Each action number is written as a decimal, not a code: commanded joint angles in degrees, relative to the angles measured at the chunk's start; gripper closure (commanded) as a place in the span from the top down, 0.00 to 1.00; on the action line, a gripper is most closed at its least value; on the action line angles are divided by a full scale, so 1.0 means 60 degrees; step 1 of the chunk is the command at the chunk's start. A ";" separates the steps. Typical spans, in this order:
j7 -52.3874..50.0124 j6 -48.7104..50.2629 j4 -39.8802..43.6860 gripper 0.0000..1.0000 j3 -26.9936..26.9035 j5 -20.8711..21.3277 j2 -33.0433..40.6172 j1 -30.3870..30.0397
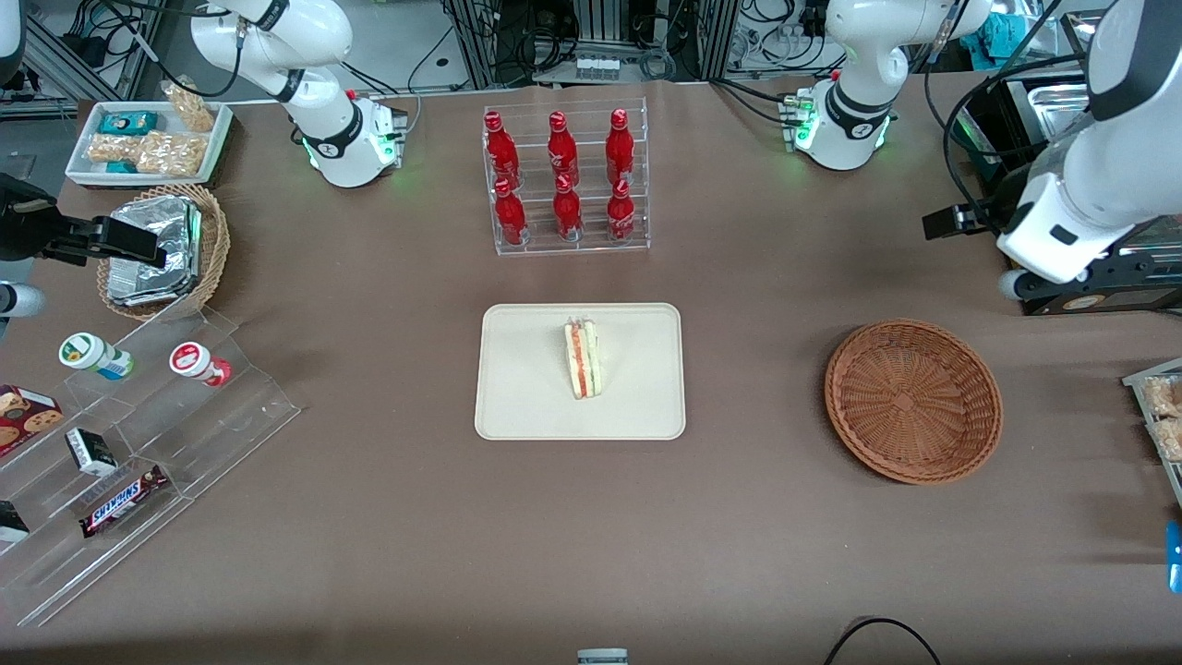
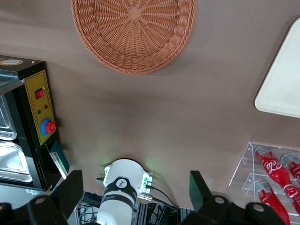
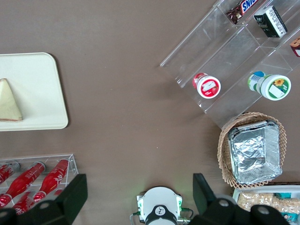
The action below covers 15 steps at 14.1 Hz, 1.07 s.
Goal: Place sandwich from basket to tray
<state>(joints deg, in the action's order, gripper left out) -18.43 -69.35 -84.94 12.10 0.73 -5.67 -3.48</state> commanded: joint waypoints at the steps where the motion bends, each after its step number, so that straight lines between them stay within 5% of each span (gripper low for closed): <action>1: -0.0224 -0.0058 0.0357 1.00 0.0093 0.0142 -0.0095 -0.0080; 6: -0.0254 0.0807 0.0314 1.00 0.0078 0.0567 -0.0109 -0.0124; 15: -0.0225 -0.2020 -0.1489 1.00 0.0063 -0.0032 0.0932 -0.0460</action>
<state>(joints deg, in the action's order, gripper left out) -19.34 -79.17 -91.67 11.98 1.93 -2.32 -4.44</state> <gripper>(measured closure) 0.000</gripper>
